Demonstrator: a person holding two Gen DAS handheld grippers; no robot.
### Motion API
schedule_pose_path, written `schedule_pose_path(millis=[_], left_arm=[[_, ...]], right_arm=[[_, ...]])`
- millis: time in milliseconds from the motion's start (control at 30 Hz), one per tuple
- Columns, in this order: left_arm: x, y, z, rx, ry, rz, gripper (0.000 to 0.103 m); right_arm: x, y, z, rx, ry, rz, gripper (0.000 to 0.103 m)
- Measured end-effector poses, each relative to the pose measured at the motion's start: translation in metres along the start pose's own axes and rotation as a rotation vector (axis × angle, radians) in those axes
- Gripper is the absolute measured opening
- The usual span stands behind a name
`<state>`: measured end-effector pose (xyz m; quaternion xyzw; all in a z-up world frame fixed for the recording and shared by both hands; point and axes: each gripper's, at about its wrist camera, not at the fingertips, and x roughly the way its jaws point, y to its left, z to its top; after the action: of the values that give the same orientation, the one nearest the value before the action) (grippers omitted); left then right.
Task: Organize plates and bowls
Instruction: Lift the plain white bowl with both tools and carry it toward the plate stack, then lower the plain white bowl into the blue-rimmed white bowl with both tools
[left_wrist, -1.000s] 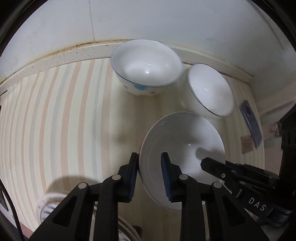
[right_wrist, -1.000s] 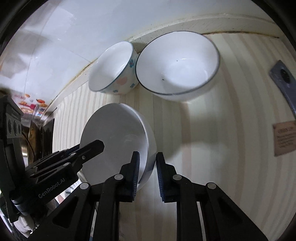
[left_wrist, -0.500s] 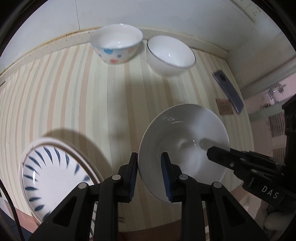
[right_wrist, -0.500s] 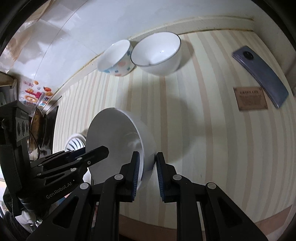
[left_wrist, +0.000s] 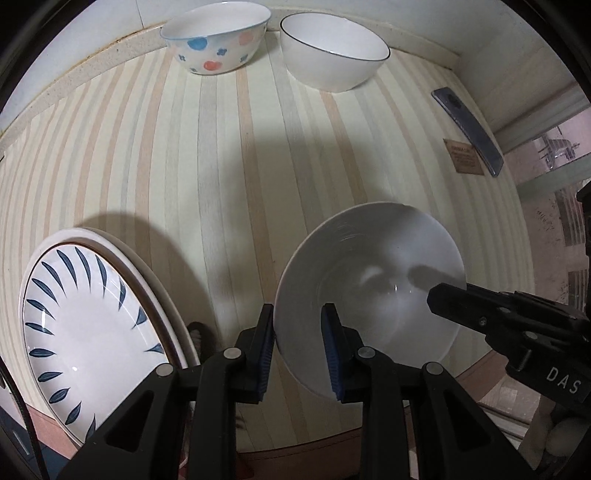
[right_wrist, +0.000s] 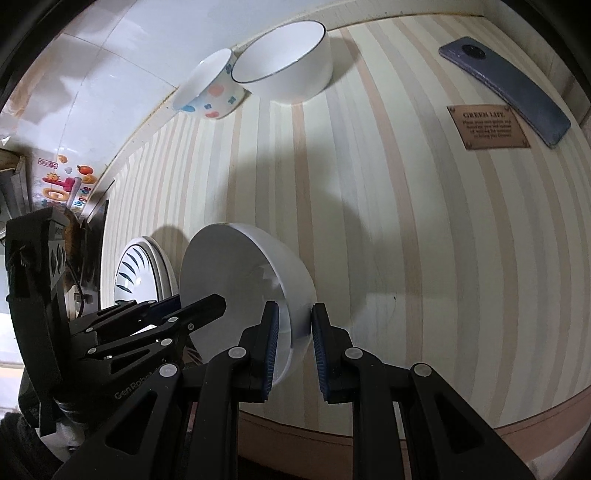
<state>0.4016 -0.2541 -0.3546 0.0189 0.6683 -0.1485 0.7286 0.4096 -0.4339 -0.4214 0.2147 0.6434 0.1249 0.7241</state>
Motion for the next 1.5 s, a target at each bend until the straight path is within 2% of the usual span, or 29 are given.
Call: schedule_pose_path(millis=[400, 467, 600, 633, 667, 700, 733, 767, 867, 1000, 1100, 1167, 1233, 1267, 1300, 1333, 1400, 1500], left_arm=[[0.002, -0.005, 0.002, 0.021, 0.026, 0.009, 0.022], [-0.008, -0.004, 0.002, 0.022, 0.025, 0.0, 0.022], [-0.048, -0.005, 0.012, 0.025, -0.043, -0.026, 0.024], [-0.059, -0.004, 0.02, 0.021, -0.066, -0.032, 0.025], [-0.066, -0.003, 0.029, 0.012, -0.084, -0.039, 0.035], [-0.072, -0.001, 0.042, -0.005, -0.104, -0.054, 0.043], [-0.075, 0.003, 0.057, -0.023, -0.127, -0.07, 0.046], [-0.075, 0.008, 0.075, -0.046, -0.151, -0.068, 0.049], [-0.065, 0.02, 0.12, -0.111, -0.172, -0.087, 0.049], [-0.038, 0.032, 0.175, -0.157, -0.166, -0.094, 0.049], [-0.013, 0.034, 0.201, -0.162, -0.124, -0.098, 0.048], [0.003, 0.033, 0.214, -0.16, -0.093, -0.106, 0.045], [0.016, 0.03, 0.223, -0.151, -0.075, -0.097, 0.04], [0.019, 0.028, 0.225, -0.147, -0.07, -0.096, 0.031], [0.023, 0.026, 0.227, -0.141, -0.064, -0.09, 0.026], [0.025, 0.025, 0.229, -0.136, -0.07, -0.079, 0.025], [0.024, 0.023, 0.231, -0.127, -0.088, -0.064, 0.022], [0.024, 0.023, 0.231, -0.125, -0.094, -0.059, 0.016]], right_arm=[[0.01, -0.01, 0.01, 0.041, 0.052, 0.018, 0.021], [0.009, -0.012, 0.012, 0.047, 0.062, 0.022, 0.021], [-0.016, -0.015, 0.023, 0.066, 0.048, 0.041, 0.021], [-0.024, -0.016, 0.028, 0.071, 0.033, 0.048, 0.024], [-0.034, -0.016, 0.037, 0.078, 0.006, 0.065, 0.029], [-0.044, -0.016, 0.048, 0.089, -0.02, 0.08, 0.041], [-0.049, -0.016, 0.057, 0.096, -0.038, 0.09, 0.054], [-0.055, -0.017, 0.07, 0.101, -0.064, 0.102, 0.058], [-0.061, -0.018, 0.119, 0.102, -0.162, 0.09, 0.06], [-0.036, -0.034, 0.177, 0.155, -0.19, 0.086, 0.06], [-0.012, -0.047, 0.206, 0.204, -0.175, 0.107, 0.058], [0.005, -0.054, 0.217, 0.234, -0.158, 0.132, 0.052], [0.019, -0.057, 0.223, 0.252, -0.134, 0.144, 0.04], [0.026, -0.059, 0.226, 0.258, -0.125, 0.152, 0.036], [0.032, -0.059, 0.229, 0.256, -0.117, 0.155, 0.027], [0.034, -0.058, 0.231, 0.253, -0.113, 0.152, 0.02], [0.039, -0.056, 0.233, 0.244, -0.116, 0.16, 0.017], [0.038, -0.048, 0.236, 0.206, -0.137, 0.104, 0.017]])
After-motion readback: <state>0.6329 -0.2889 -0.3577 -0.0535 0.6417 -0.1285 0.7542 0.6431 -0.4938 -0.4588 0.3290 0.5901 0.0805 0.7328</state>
